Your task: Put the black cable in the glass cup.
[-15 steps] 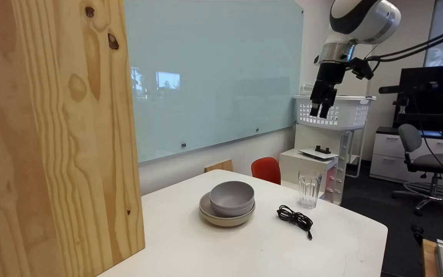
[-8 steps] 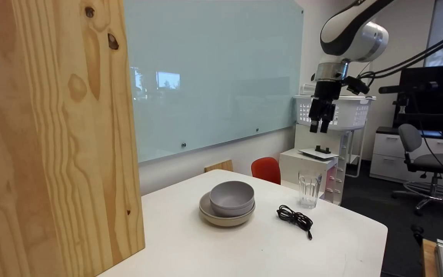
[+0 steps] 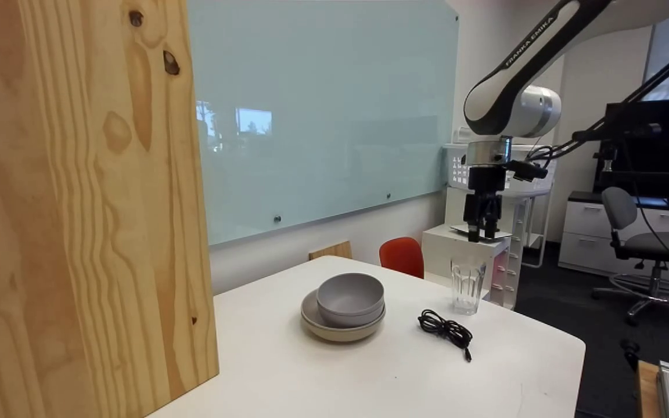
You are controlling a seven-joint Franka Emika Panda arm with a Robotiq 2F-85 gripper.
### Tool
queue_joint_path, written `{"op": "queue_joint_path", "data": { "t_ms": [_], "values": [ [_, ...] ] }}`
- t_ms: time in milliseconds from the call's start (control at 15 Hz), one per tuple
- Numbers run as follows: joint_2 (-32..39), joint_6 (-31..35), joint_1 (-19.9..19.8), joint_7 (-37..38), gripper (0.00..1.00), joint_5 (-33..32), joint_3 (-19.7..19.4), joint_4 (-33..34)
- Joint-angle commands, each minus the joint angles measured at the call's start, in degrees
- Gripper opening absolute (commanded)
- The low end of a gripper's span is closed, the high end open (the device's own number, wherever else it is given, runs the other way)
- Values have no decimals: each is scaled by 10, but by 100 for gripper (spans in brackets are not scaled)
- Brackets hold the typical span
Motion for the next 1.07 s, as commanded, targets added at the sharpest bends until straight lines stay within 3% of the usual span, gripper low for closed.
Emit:
{"op": "queue_joint_path", "data": {
  "t_ms": [0,333,600,1000],
  "values": [
    [26,81,-16,48,100,-16,26,-41],
    [79,170,-4,131,100,-22,69,-59],
    [138,190,-1,162,100,-52,94,-42],
    [196,304,1,226,100,-180,67,-21]
  ]
}}
